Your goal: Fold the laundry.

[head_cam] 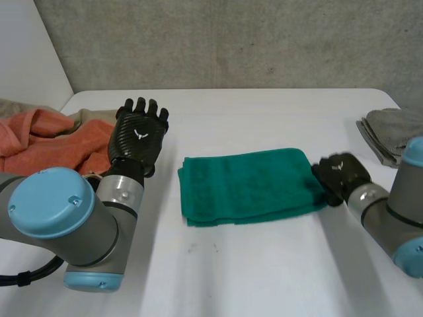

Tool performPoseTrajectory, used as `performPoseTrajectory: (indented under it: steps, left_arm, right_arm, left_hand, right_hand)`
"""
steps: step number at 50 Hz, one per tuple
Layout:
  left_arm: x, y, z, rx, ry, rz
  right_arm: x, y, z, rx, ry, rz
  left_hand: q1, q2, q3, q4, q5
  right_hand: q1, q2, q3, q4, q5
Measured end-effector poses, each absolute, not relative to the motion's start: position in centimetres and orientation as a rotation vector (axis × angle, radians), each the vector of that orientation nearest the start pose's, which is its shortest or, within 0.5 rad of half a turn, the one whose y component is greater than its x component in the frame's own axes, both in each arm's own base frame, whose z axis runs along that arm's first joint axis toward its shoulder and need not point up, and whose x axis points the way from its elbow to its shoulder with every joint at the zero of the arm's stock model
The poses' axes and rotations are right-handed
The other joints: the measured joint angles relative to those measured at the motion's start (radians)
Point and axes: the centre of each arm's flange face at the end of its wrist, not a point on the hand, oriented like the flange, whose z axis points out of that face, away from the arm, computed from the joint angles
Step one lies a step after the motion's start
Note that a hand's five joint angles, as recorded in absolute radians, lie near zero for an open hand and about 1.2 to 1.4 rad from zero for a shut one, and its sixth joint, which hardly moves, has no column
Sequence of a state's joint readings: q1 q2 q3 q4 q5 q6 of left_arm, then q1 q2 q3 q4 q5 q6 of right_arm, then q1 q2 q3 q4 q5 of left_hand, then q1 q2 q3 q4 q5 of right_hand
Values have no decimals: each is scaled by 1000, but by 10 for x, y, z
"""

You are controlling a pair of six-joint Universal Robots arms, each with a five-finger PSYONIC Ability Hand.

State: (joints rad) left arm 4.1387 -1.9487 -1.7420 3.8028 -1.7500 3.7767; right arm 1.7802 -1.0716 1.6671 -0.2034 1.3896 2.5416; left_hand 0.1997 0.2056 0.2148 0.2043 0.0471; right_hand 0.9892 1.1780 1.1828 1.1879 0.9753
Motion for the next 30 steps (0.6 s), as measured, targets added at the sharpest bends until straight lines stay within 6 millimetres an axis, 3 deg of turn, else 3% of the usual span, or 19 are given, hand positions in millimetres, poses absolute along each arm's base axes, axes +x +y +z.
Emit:
performPoseTrajectory:
  steps: [5,10,13,17,18,20,21,22,23,29,30]
  left_arm:
    - [-296,-248,196,953,1739,-2217]
    - [-293,-248,200,938,1734,-2221]
    - [-291,-248,201,933,1734,-2219]
    - [-288,-247,200,930,1738,-2212]
    - [-287,-247,200,930,1741,-2209]
    - [-286,-247,199,929,1744,-2203]
    - [-285,-247,198,929,1746,-2201]
    - [-285,-247,198,930,1748,-2198]
    - [-285,-247,197,930,1749,-2196]
    - [-282,-247,194,932,1759,-2182]
    - [-282,-247,194,932,1761,-2180]
  right_arm:
    - [251,-303,170,-1289,2176,-1964]
    - [306,-271,195,-1391,1903,-2027]
    - [335,-246,198,-1445,1758,-2007]
    - [355,-225,194,-1492,1654,-1951]
    - [360,-220,190,-1504,1632,-1929]
    - [364,-216,185,-1512,1622,-1899]
    - [364,-216,183,-1506,1632,-1893]
    - [363,-218,181,-1487,1664,-1893]
    - [362,-220,180,-1478,1678,-1894]
    - [325,-258,172,-1248,1991,-1938]
    - [309,-270,169,-1195,2068,-1928]
  left_hand:
    - [0,0,0,0,0]
    - [0,0,0,0,0]
    - [0,0,0,0,0]
    - [0,0,0,0,0]
    - [0,0,0,0,0]
    - [0,0,0,0,0]
    - [0,0,0,0,0]
    - [0,0,0,0,0]
    - [0,0,0,0,0]
    - [0,0,0,0,0]
    - [0,0,0,0,0]
  right_hand:
    - [14,0,0,0,16]
    - [14,0,0,0,21]
    - [14,0,0,0,22]
    - [14,0,0,1,22]
    - [-74,-88,-89,-90,-62]
    - [-359,-418,-414,-415,-368]
    - [-359,-418,-414,-415,-368]
    - [-572,-691,-676,-677,-635]
    - [-620,-749,-748,-749,-711]
    - [-643,-779,-790,-805,-765]
    - [-634,-771,-779,-789,-747]
